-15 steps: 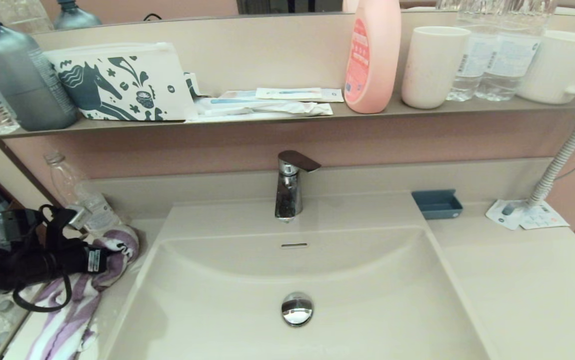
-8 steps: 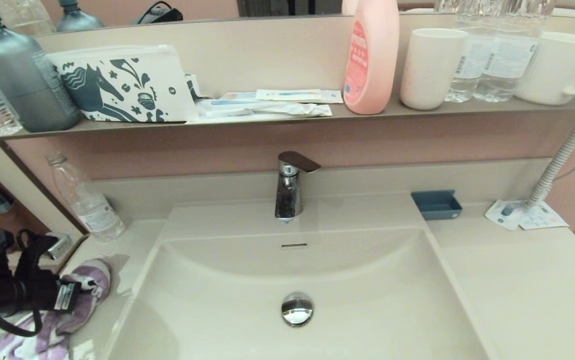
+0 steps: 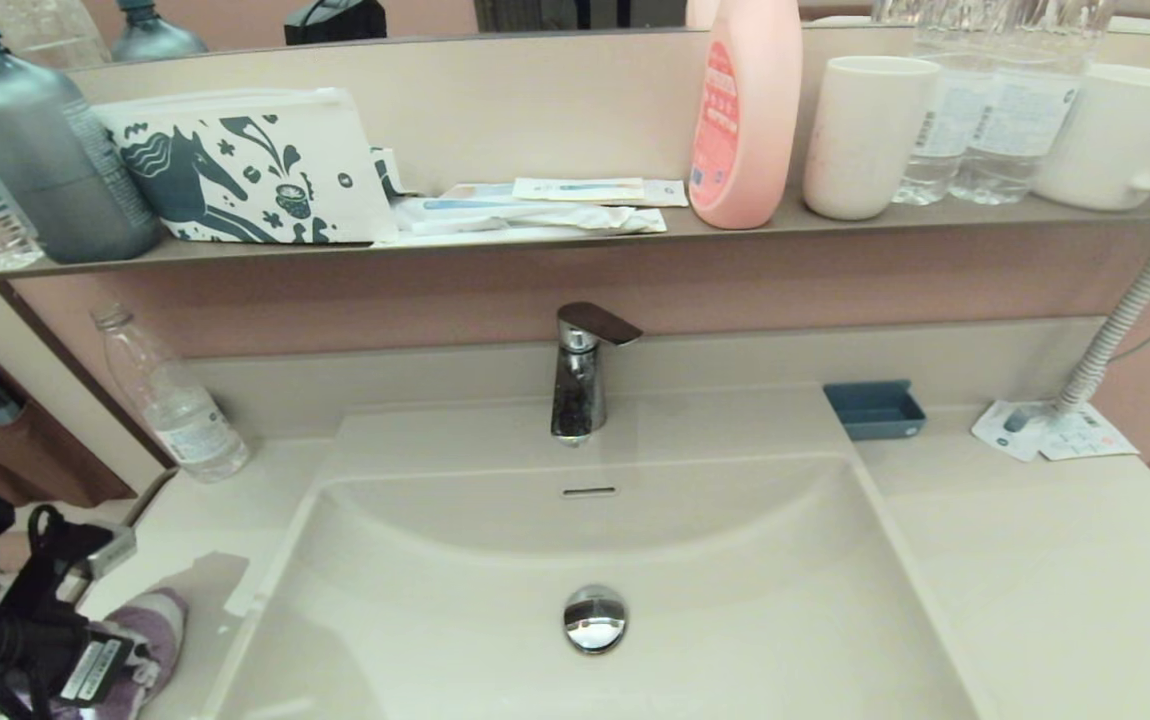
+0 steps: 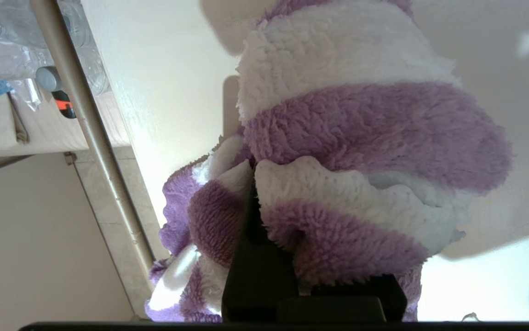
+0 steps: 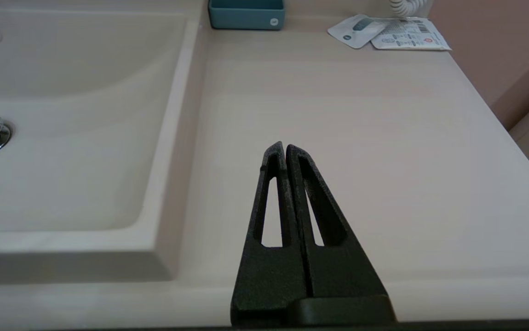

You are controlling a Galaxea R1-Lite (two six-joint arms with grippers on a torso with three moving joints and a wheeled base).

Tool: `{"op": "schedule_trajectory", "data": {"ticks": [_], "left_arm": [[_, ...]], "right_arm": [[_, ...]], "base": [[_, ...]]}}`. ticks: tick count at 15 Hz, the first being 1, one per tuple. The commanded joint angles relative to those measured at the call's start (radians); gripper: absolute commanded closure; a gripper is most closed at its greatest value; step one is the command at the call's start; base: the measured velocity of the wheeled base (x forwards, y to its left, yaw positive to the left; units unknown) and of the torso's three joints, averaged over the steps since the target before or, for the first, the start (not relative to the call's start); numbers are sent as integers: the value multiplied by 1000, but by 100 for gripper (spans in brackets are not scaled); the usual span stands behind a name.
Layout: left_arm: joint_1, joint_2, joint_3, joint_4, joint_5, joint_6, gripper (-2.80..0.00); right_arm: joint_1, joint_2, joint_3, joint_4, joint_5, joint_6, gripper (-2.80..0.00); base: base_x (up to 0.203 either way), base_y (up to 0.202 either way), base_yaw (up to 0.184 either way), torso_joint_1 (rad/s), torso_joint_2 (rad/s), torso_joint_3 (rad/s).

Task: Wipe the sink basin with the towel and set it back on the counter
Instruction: Wipe the sink

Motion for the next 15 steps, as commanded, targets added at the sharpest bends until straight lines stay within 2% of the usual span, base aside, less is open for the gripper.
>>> {"op": "schedule_trajectory", "data": {"ticks": [1,4,6,8,9,10,13,15], "left_arm": [[-10,-20,-43,-18,7,5,0],[-46,-33,-141,-7,133,9,0],[-62,-43,-156,17,147,7,0],[-82,-44,-152,136,141,-2,0],[-86,-38,-151,209,115,-12,0],[-90,-25,-151,240,52,-28,0],[-87,46,-145,253,-135,-46,0],[-88,80,-135,254,-194,-57,0]], "right_arm": [[0,0,0,1,0,-1,0],[0,0,0,0,0,-1,0],[0,0,0,1,0,-1,0],[0,0,0,0,0,-1,0],[0,0,0,-1,0,-1,0],[1,0,0,1,0,-1,0],[1,0,0,1,0,-1,0],[0,0,0,-1,0,-1,0]], "base": [[0,0,0,0,0,0],[0,0,0,0,0,0],[0,0,0,0,0,0],[0,0,0,0,0,0],[0,0,0,0,0,0],[0,0,0,0,0,0],[0,0,0,0,0,0],[0,0,0,0,0,0]]}}
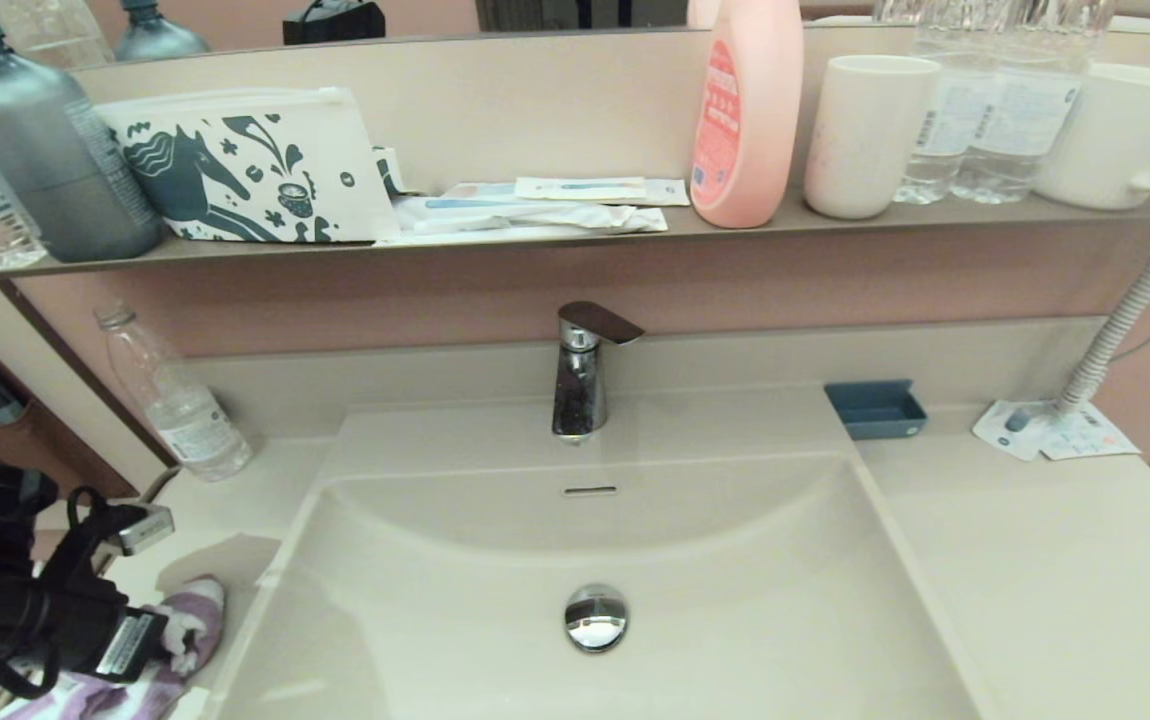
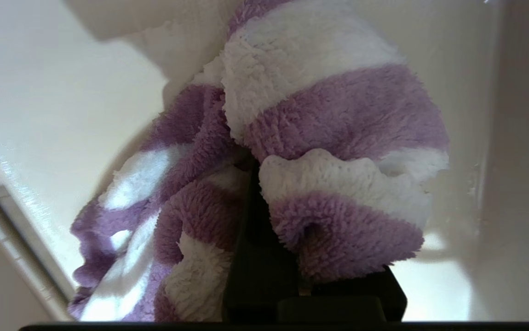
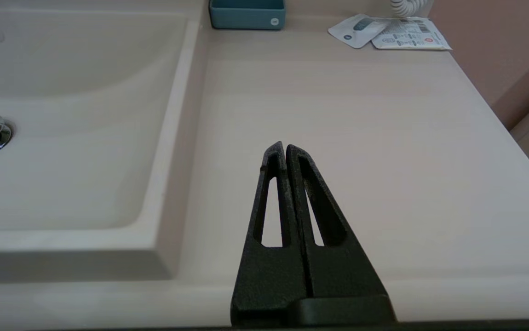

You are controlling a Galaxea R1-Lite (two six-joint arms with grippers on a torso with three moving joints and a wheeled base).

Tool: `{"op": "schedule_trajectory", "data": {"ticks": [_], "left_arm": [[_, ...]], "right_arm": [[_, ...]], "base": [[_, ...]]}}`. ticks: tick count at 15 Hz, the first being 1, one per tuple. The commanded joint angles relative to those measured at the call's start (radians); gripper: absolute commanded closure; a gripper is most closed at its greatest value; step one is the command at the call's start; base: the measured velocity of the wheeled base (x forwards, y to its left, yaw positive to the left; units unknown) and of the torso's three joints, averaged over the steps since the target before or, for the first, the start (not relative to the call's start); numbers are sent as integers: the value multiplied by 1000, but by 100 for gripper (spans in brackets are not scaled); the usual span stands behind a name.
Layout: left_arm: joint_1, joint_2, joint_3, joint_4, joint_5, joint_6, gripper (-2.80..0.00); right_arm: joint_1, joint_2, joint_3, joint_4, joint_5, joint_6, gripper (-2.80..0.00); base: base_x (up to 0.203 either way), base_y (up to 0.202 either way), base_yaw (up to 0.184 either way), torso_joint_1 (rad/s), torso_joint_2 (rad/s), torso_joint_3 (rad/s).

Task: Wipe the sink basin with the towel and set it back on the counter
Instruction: Wipe the sink

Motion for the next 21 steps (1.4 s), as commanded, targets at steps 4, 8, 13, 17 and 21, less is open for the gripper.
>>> {"op": "schedule_trajectory", "data": {"ticks": [4,8,13,17,21], "left_arm": [[-5,113,-43,-38,-127,-9,0],[-11,131,-173,-51,-284,-124,0],[-30,198,-249,-198,-388,-226,0],[-60,236,-277,-449,-392,-303,0],[-62,245,-324,-569,-389,-360,0]], "right_arm": [[2,0,0,0,0,-1,0],[0,0,0,0,0,-1,0],[1,0,0,0,0,-1,0],[0,0,0,0,0,-1,0],[1,0,0,0,0,-1,0]], "base": [[0,0,0,0,0,0],[0,0,0,0,0,0],[0,0,0,0,0,0],[0,0,0,0,0,0],[0,0,0,0,0,0]]}}
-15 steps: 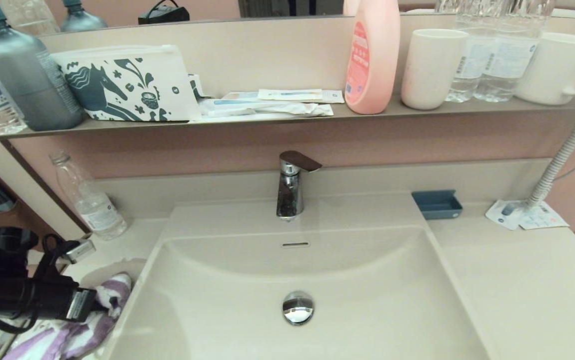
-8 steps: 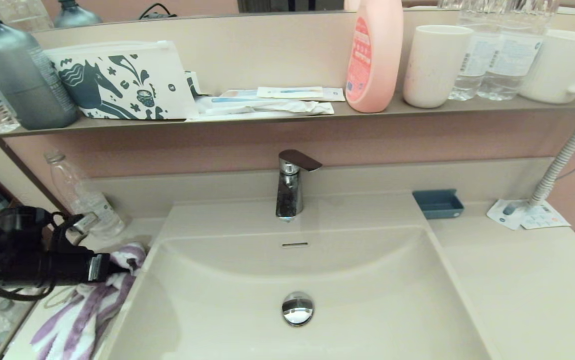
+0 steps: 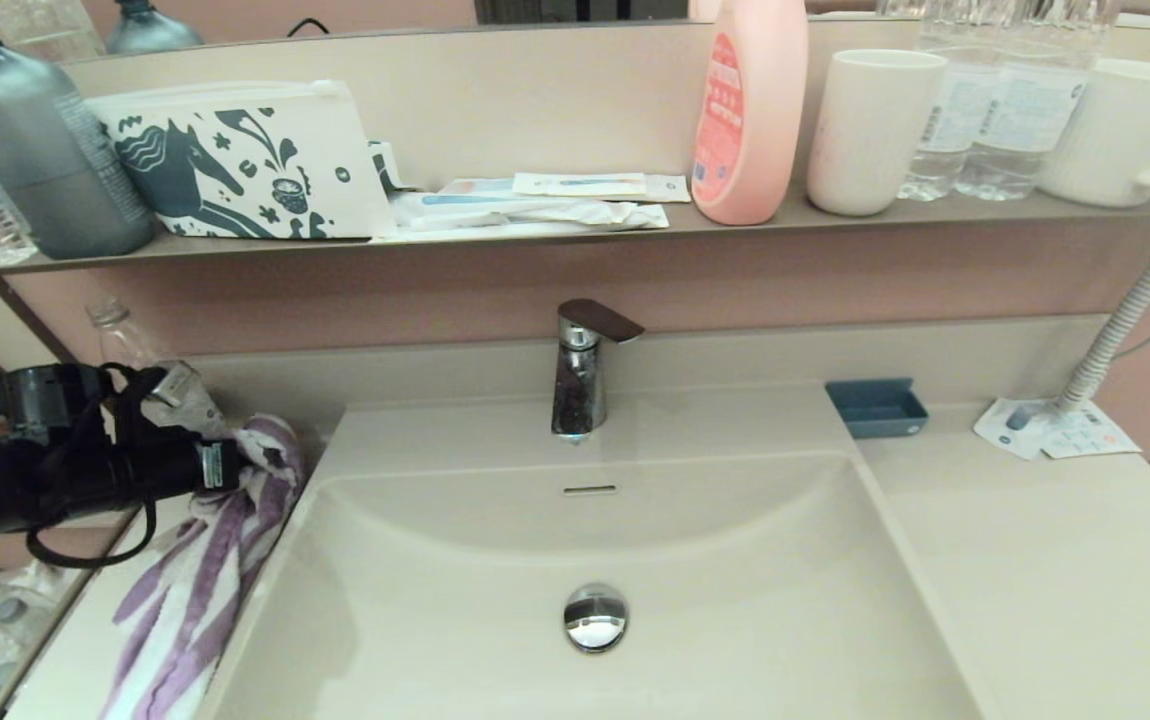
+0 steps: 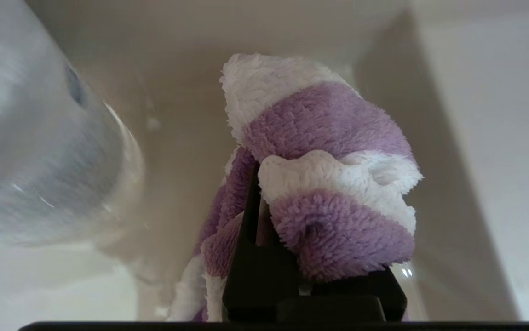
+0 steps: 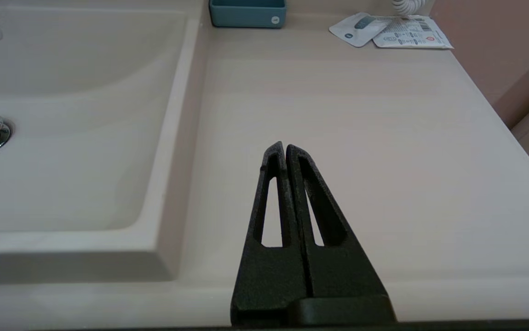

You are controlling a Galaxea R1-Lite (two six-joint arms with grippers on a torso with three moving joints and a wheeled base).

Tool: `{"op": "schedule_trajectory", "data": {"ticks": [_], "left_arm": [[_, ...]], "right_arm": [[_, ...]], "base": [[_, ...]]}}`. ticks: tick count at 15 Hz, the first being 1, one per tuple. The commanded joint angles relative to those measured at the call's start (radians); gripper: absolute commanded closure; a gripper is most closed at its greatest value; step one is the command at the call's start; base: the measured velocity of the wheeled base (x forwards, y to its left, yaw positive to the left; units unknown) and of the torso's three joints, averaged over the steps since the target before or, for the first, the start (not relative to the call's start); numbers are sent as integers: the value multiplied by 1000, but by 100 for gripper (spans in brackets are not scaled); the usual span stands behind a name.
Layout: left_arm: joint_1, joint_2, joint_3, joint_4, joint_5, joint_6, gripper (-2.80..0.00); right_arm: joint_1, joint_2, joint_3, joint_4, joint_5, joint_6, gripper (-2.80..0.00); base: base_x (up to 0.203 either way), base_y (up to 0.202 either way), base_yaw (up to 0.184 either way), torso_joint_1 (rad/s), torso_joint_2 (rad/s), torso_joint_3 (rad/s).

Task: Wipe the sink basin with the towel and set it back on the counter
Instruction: Wipe the sink

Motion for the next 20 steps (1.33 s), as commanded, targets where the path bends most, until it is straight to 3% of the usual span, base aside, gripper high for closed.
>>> {"op": "schedule_trajectory", "data": {"ticks": [1,4,6,9,12,14,16,17,20], "left_arm": [[6,-5,-8,-23,-2,1,0],[18,-53,22,-134,14,-47,0],[27,-119,45,-140,64,-76,0],[51,-237,89,-67,121,-102,0],[77,-365,159,31,241,-103,0],[88,-443,235,79,356,-99,0],[89,-491,285,142,548,-62,0],[89,-519,299,205,657,-26,0],[89,-631,320,398,862,34,0]], "right_arm": [[0,0,0,0,0,-1,0],[-1,0,0,0,0,-1,0],[-1,0,0,0,0,-1,0],[-1,0,0,0,0,-1,0],[0,0,0,-1,0,-1,0],[-1,0,0,0,0,-1,0],[0,0,0,-1,0,-1,0],[1,0,0,0,0,-1,0],[0,0,0,0,0,-1,0]], "base": [[0,0,0,0,0,0],[0,0,0,0,0,0],[0,0,0,0,0,0],[0,0,0,0,0,0],[0,0,0,0,0,0],[0,0,0,0,0,0],[0,0,0,0,0,0],[0,0,0,0,0,0],[0,0,0,0,0,0]]}}
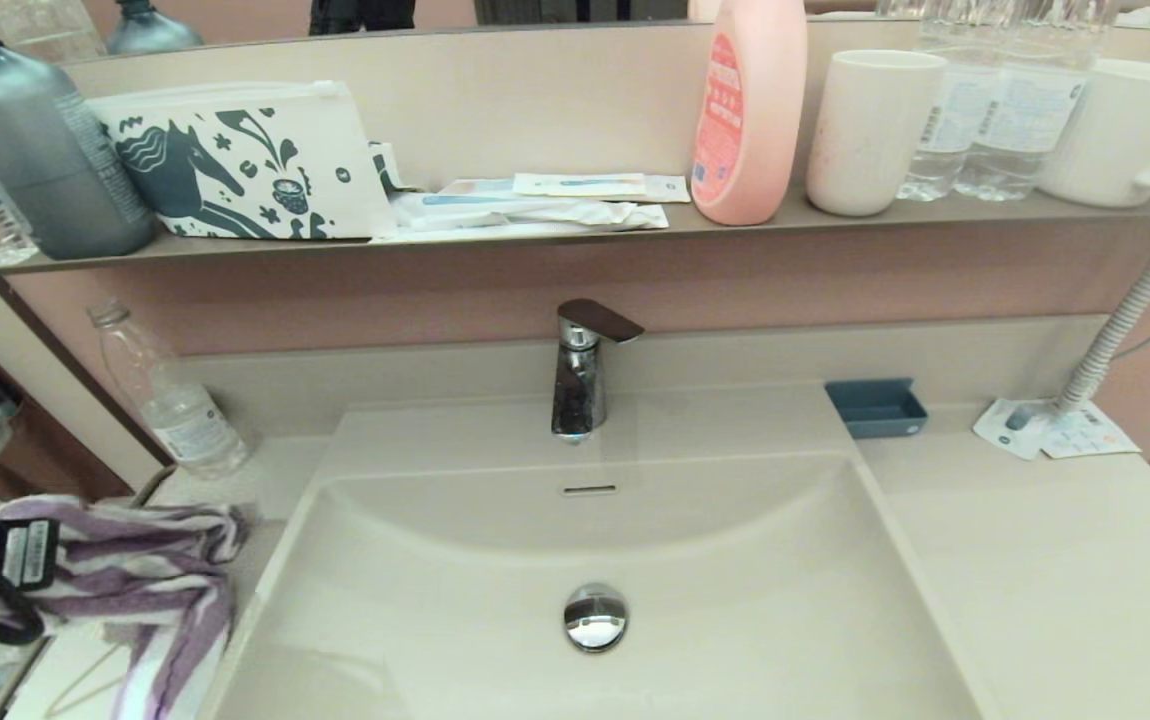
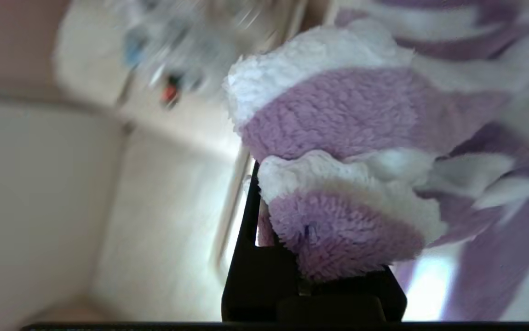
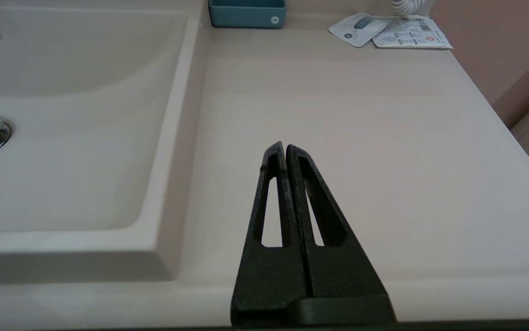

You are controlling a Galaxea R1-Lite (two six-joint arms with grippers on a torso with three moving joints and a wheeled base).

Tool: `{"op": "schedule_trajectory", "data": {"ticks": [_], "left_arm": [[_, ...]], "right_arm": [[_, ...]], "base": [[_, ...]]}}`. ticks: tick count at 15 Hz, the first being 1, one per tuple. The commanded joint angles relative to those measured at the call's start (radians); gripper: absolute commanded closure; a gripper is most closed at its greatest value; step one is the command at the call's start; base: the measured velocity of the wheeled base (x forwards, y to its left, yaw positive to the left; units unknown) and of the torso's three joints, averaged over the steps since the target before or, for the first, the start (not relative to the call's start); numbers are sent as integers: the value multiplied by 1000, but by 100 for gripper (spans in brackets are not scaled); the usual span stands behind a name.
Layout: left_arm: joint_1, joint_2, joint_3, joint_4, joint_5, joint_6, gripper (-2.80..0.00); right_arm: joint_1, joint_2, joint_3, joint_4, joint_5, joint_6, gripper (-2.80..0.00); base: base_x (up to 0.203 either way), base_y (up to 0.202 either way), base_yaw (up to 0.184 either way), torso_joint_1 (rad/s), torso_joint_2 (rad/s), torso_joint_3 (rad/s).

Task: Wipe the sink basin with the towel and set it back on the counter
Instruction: Wipe the sink

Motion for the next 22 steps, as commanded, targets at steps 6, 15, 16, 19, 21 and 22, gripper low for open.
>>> {"op": "schedule_trajectory", "data": {"ticks": [6,15,16,19,21,22], "left_arm": [[-48,-287,7,350,230,27,0],[-73,-323,90,502,305,-85,0],[-73,-311,97,502,306,-105,0],[-72,-310,82,503,313,-108,-280],[-65,-312,73,505,326,-103,-280],[-53,-315,75,506,336,-92,-280]], "right_arm": [[0,0,0,1,0,-1,0],[0,0,0,0,0,-1,0],[0,0,0,1,0,-1,0],[0,0,0,-1,0,-1,0],[0,0,0,0,0,-1,0],[1,0,0,1,0,-1,0]], "base": [[0,0,0,0,0,0],[0,0,0,0,0,0],[0,0,0,0,0,0],[0,0,0,0,0,0],[0,0,0,0,0,0],[0,0,0,0,0,0]]}}
